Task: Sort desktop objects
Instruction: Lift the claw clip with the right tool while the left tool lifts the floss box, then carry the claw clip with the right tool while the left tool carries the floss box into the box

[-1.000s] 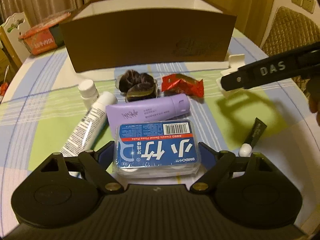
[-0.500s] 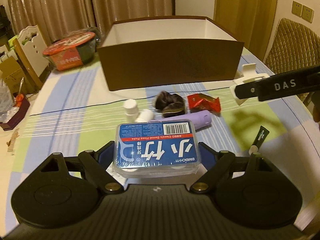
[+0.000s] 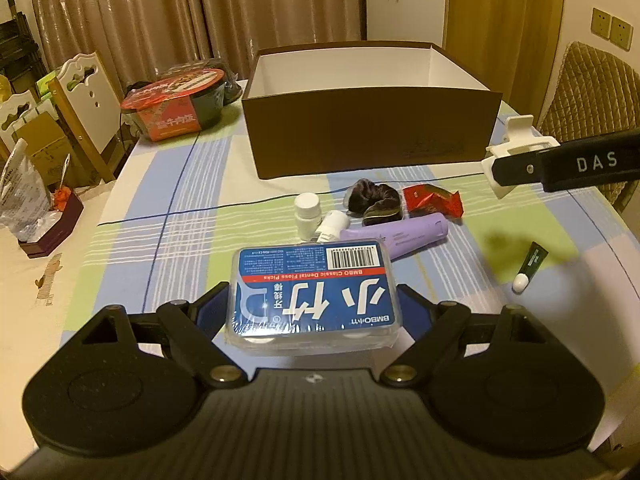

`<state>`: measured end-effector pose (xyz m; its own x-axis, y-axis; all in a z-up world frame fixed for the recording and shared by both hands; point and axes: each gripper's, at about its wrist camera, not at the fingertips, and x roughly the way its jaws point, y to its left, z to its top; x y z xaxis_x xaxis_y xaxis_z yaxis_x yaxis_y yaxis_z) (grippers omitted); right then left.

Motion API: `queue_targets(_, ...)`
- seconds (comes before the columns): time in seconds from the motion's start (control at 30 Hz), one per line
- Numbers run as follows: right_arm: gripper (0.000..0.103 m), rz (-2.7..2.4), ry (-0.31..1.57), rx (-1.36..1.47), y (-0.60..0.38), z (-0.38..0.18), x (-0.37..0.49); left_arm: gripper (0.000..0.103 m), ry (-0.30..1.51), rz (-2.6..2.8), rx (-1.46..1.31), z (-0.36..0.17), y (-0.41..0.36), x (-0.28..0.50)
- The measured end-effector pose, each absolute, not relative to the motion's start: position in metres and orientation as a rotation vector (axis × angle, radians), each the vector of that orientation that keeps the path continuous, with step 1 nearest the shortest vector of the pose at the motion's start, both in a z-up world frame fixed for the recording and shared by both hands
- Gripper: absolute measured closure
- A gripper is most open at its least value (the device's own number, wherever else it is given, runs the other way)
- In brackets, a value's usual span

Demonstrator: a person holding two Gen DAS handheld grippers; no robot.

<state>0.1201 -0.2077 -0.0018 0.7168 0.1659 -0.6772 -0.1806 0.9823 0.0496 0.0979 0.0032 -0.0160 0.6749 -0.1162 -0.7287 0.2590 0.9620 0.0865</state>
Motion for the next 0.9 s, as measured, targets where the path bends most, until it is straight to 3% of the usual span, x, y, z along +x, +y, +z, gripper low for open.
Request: queue_targets(0.9, 0.018, 0.094, 0.669, 0.001, -0.211, 0.041, 0.094, 0.019, 0.698, -0.29, 0.219, 0.022, 0.016, 0.107)
